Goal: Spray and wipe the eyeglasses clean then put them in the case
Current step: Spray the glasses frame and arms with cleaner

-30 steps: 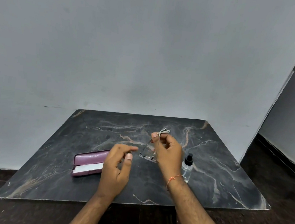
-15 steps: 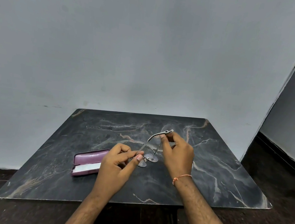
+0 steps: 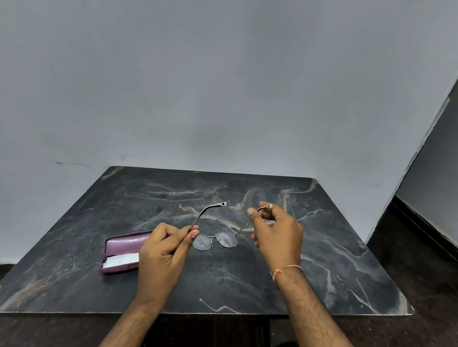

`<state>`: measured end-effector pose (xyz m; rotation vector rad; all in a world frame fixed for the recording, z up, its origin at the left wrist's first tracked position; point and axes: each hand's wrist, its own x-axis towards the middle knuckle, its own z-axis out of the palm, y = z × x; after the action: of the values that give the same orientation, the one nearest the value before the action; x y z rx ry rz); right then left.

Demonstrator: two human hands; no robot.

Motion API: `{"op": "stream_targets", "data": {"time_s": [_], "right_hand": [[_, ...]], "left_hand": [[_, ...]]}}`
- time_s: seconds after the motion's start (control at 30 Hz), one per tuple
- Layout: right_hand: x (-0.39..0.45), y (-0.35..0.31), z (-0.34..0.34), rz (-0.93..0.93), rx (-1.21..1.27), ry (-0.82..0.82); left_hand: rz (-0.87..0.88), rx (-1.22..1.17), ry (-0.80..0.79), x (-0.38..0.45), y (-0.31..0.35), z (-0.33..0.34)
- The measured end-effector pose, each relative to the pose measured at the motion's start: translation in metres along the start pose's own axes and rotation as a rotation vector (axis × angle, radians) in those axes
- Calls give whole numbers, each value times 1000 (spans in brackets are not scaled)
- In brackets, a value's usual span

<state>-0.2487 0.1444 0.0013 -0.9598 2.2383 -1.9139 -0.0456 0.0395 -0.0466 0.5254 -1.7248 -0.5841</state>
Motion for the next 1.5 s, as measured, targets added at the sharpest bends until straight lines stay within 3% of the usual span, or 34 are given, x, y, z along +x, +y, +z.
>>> {"op": "stream_targets", "data": {"time_s": [0.33, 0.6, 0.77, 0.83, 0.97, 1.2, 1.37, 1.5], "right_hand": [[-38, 41, -64, -235, -284, 174], [-54, 82, -62, -157, -393, -41], [-48, 92, -49, -168, -434, -17], [-48, 92, -45, -129, -370, -3], [-57, 87, -36, -45, 9, -112], [-76, 59, -19, 256, 794, -498], [-88, 44, -7, 200, 864, -671], [-85, 34, 4, 329, 733, -648]], "left_hand": [[-73, 75, -7, -7, -33, 38], [-98, 21, -16, -15, -42, 51], [-73, 21, -50, -17, -41, 53], [-77, 10, -41, -16, -42, 52], [-95, -28, -13, -12, -44, 50], [-116, -27, -10, -15, -43, 51], [-125, -49, -7, -14, -41, 50], [-129, -30, -2, -14, -42, 48]]}}
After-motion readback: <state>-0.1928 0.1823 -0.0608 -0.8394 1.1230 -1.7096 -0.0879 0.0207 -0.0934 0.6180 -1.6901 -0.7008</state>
